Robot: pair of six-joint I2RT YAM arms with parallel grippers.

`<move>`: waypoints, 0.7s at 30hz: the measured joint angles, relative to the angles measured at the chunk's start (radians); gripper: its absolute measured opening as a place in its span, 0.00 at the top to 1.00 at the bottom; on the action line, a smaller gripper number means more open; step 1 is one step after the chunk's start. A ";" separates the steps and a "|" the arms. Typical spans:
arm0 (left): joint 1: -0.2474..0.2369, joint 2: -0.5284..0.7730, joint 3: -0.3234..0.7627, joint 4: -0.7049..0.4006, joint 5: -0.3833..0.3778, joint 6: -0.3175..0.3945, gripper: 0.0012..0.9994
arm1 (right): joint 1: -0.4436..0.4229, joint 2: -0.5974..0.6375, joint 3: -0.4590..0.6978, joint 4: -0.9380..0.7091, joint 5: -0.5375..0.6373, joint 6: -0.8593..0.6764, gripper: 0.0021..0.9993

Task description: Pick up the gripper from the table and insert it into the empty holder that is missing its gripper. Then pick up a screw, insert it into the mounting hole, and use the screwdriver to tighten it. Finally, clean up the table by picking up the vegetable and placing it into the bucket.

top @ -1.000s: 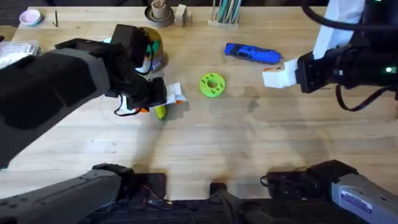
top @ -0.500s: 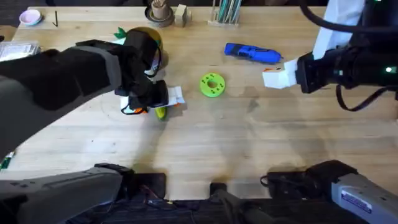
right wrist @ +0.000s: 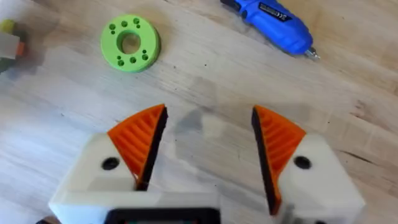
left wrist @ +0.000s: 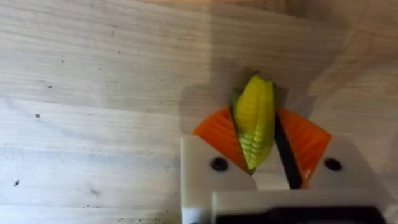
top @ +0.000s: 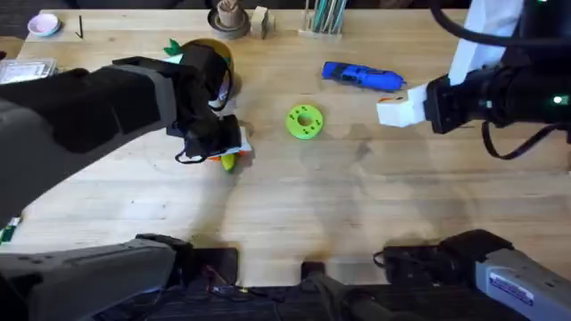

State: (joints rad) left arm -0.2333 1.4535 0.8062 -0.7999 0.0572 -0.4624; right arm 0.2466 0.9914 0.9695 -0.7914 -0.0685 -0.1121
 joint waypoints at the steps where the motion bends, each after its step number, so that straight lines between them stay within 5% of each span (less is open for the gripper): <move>1: 0.000 0.001 0.000 0.000 0.000 -0.001 0.68 | 0.000 0.001 0.000 0.001 0.000 0.000 0.14; 6: 0.000 0.000 0.009 -0.019 0.002 -0.001 0.98 | 0.000 0.033 0.000 0.001 0.000 0.000 0.14; 12: 0.000 0.001 0.067 -0.113 0.000 0.015 0.98 | 0.000 0.049 0.000 0.002 0.000 0.000 0.14; 21: 0.000 0.001 0.306 -0.096 -0.069 0.045 0.98 | 0.000 0.049 0.000 0.004 0.000 0.000 0.14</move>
State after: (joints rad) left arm -0.2333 1.4540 1.1127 -0.8955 -0.0120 -0.4176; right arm 0.2466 1.0409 0.9695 -0.7876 -0.0685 -0.1123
